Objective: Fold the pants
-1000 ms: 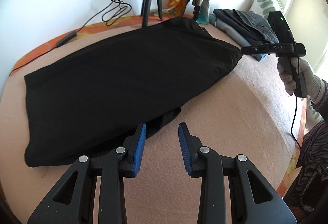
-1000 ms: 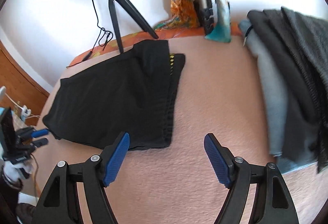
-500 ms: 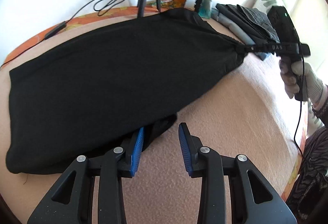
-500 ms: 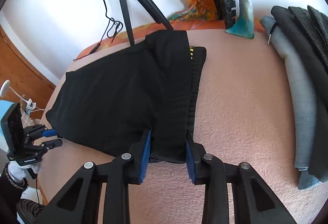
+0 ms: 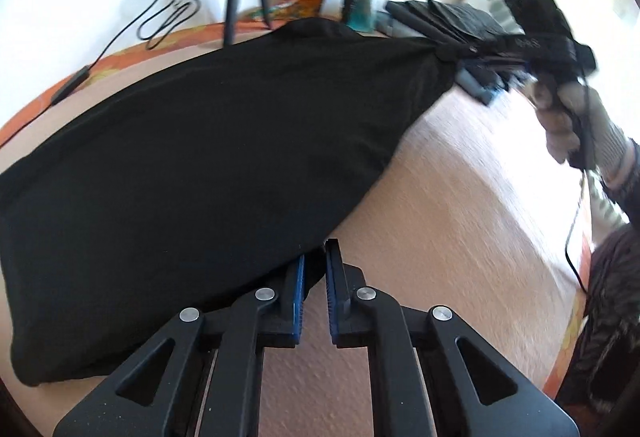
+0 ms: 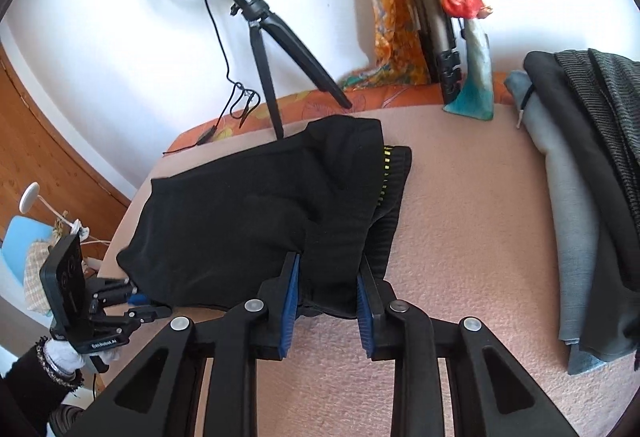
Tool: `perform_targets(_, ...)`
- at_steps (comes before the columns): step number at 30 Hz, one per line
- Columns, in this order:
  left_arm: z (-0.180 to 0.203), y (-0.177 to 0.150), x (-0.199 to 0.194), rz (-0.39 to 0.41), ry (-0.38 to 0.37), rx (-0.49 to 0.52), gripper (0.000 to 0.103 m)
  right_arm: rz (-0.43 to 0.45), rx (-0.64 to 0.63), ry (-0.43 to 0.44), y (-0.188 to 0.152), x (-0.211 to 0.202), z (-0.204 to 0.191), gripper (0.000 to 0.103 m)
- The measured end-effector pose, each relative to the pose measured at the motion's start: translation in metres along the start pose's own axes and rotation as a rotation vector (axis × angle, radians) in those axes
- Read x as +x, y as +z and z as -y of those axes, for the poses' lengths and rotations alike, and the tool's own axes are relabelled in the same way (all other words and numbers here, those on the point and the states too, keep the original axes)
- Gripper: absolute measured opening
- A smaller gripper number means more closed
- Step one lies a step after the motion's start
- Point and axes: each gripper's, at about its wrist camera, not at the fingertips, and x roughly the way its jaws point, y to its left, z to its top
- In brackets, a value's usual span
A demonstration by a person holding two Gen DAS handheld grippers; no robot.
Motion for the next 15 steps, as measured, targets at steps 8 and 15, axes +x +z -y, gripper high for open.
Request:
perform_targets(8, 0.007, -0.011, -0.012, -0.009, 0.004, 0.047, 0.007, -0.076, 0.069, -0.008, -0.016, 0.013, 0.016, 0.025)
perform_targets(15, 0.000, 0.001, -0.001, 0.024, 0.021, -0.052, 0.025, -0.005, 0.025, 0.007, 0.001, -0.002, -0.004, 0.025)
